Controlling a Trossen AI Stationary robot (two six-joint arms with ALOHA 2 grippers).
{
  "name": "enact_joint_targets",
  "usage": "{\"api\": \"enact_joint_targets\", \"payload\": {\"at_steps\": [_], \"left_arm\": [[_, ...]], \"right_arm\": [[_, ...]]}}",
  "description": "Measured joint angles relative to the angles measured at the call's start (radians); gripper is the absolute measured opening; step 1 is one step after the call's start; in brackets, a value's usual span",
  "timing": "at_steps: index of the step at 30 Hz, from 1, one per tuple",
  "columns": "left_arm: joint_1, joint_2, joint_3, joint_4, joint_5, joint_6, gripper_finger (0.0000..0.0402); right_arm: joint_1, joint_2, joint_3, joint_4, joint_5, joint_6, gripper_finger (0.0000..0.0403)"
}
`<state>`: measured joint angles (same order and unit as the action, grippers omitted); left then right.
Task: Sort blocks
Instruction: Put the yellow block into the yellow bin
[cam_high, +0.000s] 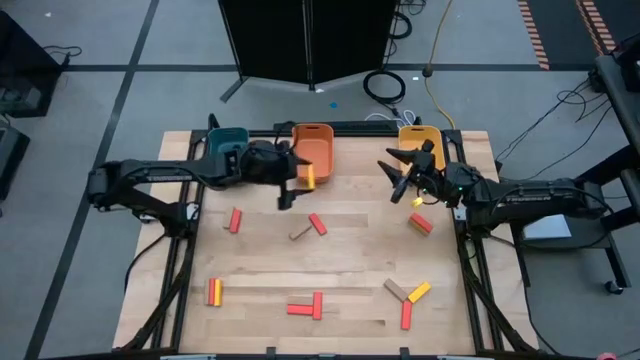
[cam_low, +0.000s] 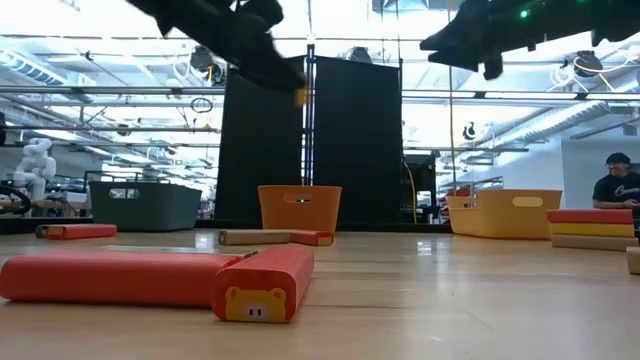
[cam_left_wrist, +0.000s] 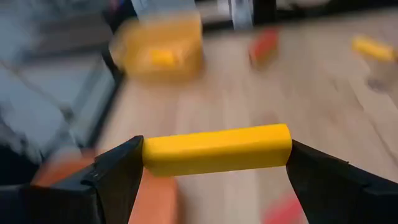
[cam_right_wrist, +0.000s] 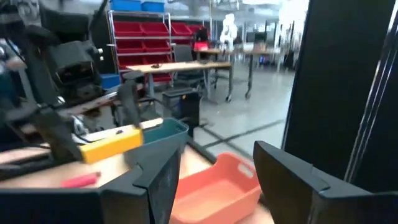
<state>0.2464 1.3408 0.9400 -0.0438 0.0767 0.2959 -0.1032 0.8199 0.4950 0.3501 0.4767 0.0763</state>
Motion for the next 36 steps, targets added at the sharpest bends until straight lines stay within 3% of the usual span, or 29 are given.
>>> {"api": "enact_joint_targets", "payload": {"at_steps": [7,13,17,25,36], "left_arm": [[0.004,0.059,-0.131,0.551,0.003,0.150,0.0341],[-0.046,0.116,-0.137,0.704,0.051,0.289,0.0341],[-0.067,0.167,-0.130,0.788,0.052,0.370,0.0341],[-0.067,0.318,-0.006,0.789,0.092,0.370,0.0341],[-0.065,0.376,0.105,0.711,0.105,0.393,0.0341]], "right_arm": [[-0.001,-0.007,0.000,-0.088,-0.012,0.363,0.0199],[-0.031,0.011,0.000,-0.077,-0.224,0.533,0.0199],[-0.034,0.052,0.000,-0.066,-0.244,0.552,0.0199],[-0.037,0.091,0.000,0.040,-0.251,0.556,0.0204],[-0.060,0.102,0.001,0.072,-0.277,0.516,0.0268]]}}
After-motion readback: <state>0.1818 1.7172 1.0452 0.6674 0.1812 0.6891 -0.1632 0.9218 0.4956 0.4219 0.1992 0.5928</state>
